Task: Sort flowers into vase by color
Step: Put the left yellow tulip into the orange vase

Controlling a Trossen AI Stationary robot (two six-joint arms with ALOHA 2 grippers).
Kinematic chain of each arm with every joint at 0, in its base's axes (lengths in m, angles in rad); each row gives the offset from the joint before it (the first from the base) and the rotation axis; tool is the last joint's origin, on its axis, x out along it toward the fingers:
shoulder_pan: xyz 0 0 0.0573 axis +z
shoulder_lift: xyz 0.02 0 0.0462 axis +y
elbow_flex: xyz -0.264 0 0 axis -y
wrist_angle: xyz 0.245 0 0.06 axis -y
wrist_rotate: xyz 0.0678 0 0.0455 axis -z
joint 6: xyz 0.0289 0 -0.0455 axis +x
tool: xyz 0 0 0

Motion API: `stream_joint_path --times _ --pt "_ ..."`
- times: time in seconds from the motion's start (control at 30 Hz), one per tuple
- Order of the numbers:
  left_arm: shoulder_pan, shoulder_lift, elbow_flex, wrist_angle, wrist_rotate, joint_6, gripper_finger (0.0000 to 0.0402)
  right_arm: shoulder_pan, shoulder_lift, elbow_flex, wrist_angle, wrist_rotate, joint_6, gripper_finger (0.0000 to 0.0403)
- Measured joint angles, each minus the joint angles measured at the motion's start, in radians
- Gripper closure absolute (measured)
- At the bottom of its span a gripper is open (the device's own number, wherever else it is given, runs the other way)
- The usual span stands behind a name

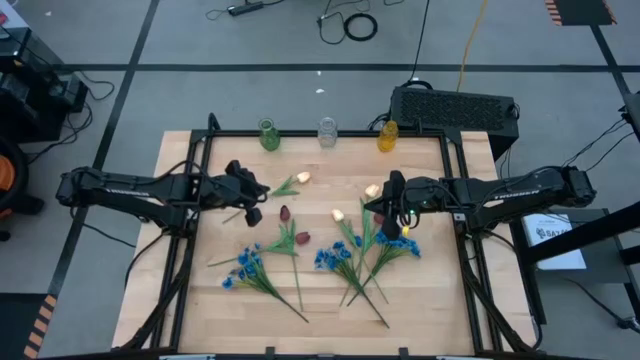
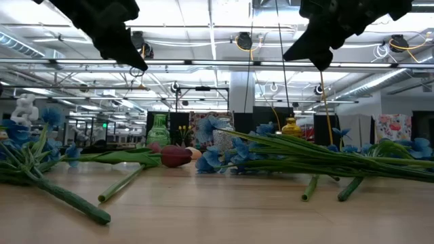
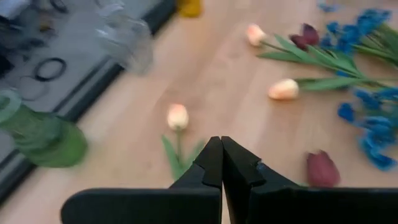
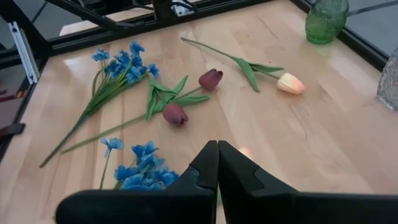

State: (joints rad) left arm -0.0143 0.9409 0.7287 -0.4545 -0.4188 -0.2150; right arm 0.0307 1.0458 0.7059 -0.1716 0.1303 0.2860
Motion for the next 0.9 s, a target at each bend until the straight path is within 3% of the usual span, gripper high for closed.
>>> stream_joint_path --times 0.57,0.9 --pt "0.114 0.003 0.008 -0.023 -0.052 0.034 0.0400 0.000 0.000 0.000 0.039 0.000 -0.095 0.0403" --pt "0.118 0.029 -0.020 -0.059 0.029 -0.064 0.0383 0.000 0.000 0.000 0.034 0.000 -0.107 0.0403"
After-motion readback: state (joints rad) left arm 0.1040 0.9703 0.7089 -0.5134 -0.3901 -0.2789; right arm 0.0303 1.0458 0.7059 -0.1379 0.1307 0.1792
